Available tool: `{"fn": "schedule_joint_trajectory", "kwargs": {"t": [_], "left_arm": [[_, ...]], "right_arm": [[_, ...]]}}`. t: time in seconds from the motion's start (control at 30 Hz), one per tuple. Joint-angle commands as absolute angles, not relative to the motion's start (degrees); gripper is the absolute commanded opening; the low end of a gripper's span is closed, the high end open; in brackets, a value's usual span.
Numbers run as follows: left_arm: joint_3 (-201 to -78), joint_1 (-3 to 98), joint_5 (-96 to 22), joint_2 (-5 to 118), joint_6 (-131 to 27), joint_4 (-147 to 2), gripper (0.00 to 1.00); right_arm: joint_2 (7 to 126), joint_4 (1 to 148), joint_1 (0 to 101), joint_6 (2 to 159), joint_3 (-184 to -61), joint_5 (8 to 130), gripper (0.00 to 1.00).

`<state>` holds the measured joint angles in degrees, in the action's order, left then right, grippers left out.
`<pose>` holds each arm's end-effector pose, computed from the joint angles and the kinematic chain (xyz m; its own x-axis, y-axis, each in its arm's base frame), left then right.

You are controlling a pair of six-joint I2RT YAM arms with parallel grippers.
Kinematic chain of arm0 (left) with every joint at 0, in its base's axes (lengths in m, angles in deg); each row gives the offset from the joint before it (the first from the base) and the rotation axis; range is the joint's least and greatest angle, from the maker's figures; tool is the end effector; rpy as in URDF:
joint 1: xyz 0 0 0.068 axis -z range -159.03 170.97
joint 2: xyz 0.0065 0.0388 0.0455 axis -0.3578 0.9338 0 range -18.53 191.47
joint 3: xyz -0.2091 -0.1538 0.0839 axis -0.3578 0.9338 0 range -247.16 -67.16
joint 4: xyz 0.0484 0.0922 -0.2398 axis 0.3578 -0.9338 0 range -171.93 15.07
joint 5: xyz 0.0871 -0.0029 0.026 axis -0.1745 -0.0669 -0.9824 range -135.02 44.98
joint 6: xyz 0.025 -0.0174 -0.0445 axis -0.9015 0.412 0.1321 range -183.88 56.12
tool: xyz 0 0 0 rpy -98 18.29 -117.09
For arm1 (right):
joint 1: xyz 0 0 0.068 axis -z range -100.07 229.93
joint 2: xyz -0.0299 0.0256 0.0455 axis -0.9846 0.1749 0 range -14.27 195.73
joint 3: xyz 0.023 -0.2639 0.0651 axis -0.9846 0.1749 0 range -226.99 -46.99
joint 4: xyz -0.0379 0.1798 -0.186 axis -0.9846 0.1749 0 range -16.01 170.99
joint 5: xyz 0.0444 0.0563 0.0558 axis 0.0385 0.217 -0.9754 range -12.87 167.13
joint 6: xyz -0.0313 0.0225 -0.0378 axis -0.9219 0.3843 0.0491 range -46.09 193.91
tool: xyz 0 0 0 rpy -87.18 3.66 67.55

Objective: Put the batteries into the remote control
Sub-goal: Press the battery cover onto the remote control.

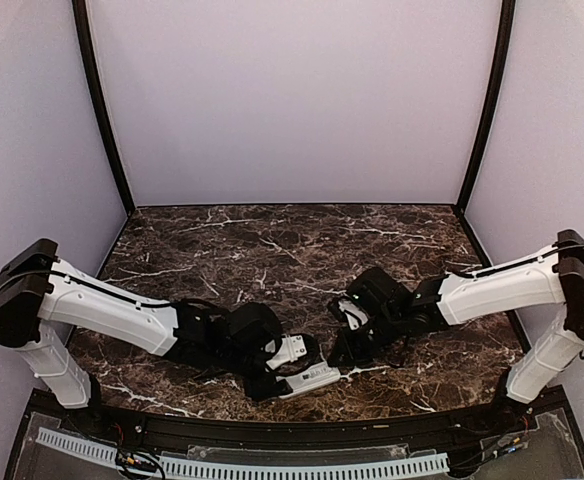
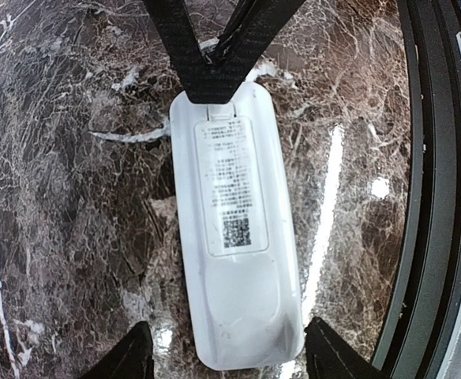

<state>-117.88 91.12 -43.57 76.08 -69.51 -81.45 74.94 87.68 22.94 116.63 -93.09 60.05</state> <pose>0.1109 -0.3099 0.1655 -0.1676 0.7533 -0.6359 0.9669 0.2515 0.0432 0.1521 0.2534 0.1634 -0.9382 -0.2537 -0.2355 -0.3440 0.7595 0.5521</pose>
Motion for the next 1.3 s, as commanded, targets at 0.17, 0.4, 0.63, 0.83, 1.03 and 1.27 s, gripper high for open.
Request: {"fn": "schedule_joint_trajectory", "kwargs": {"t": [0.17, 0.4, 0.63, 0.83, 1.03, 1.27], "left_arm": [[-117.0, 90.6, -42.7, 78.1, -70.1, -82.3, 0.65], [-118.9, 90.6, -41.5, 79.5, -70.3, -81.7, 0.61], [-120.5, 90.6, -40.0, 79.7, -72.6, -78.8, 0.58], [-123.1, 90.6, -39.3, 81.6, -75.0, -77.3, 0.63], [-123.9, 90.3, -39.0, 84.8, -75.3, -77.0, 0.64], [-124.2, 89.4, -38.8, 86.5, -74.3, -77.1, 0.57]], "right_arm": [[77.7, 88.1, 23.2, 115.5, -95.2, 59.4, 0.08], [77.7, 88.7, 23.2, 115.0, -96.0, 59.7, 0.07], [76.8, 90.8, 23.3, 114.3, -97.0, 60.4, 0.07], [74.2, 93.2, 24.3, 114.6, -96.8, 62.0, 0.11], [76.2, 91.1, 24.5, 115.3, -95.5, 59.2, 0.12], [78.0, 89.6, 24.5, 115.3, -95.7, 57.7, 0.04]]}}
